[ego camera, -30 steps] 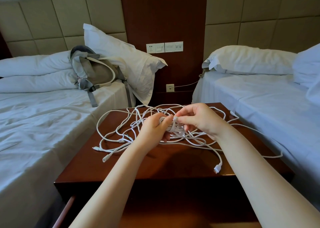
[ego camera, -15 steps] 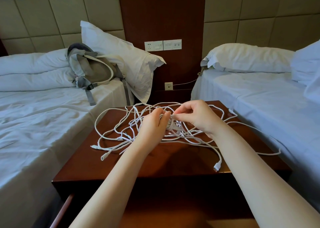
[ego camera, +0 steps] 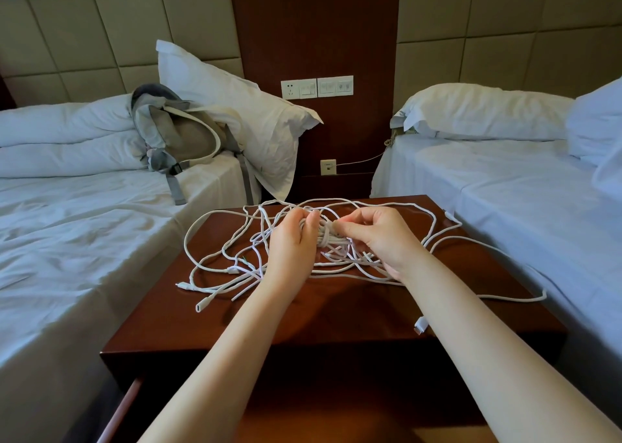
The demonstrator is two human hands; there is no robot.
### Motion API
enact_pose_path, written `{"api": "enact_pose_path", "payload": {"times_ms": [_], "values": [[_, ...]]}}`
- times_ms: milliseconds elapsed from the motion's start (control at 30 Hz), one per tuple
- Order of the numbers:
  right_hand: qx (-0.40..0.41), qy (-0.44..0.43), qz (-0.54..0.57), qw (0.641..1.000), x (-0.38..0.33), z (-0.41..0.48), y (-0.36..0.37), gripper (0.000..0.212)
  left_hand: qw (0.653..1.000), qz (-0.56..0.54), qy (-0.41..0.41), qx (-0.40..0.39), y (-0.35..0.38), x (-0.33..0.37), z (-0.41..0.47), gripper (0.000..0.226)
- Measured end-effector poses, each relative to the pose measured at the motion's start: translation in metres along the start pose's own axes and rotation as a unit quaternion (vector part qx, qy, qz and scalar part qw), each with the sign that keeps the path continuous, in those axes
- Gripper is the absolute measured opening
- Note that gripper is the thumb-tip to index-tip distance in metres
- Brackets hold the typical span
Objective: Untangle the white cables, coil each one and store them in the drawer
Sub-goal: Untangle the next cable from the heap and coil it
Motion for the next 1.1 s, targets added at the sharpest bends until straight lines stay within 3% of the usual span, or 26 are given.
{"api": "enact_pose_path", "payload": {"times_ms": [267,433,533,667,833,1100], "values": [[-0.098,0.078,0.118,0.985,0.010,0.002,0.005,0.013,0.997,-0.057,0.038,-0.022,0.001,0.012,-0.005,0.022],[-0.172,0.090,0.102,0.976,0.010,-0.002,0.014,0.041,0.992,-0.107,0.063,-0.034,-0.006,0.015,-0.002,0.023],[-0.201,0.099,0.098,0.970,0.011,-0.006,0.015,0.040,0.991,-0.092,0.085,-0.038,-0.004,0.018,-0.004,0.021],[-0.183,0.095,0.090,0.974,0.011,-0.002,0.008,0.035,0.991,-0.083,0.088,-0.048,0.000,0.021,-0.006,0.018],[-0.165,0.070,0.055,0.982,0.003,-0.002,0.005,0.017,0.991,-0.095,0.025,-0.093,0.005,0.014,-0.005,0.015],[-0.097,-0.015,0.021,0.995,-0.008,-0.001,0.001,0.017,0.984,-0.085,-0.017,-0.156,0.002,0.007,-0.002,0.003]]}}
Point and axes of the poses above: each hand's wrist, its own z-axis towards the middle knuckle, its own y-axis out of the palm, x = y × z, the point moved 9 cm from there along z, towards the middle knuckle, and after that the axes turned 4 degrees about x, right-handed, at the moved point
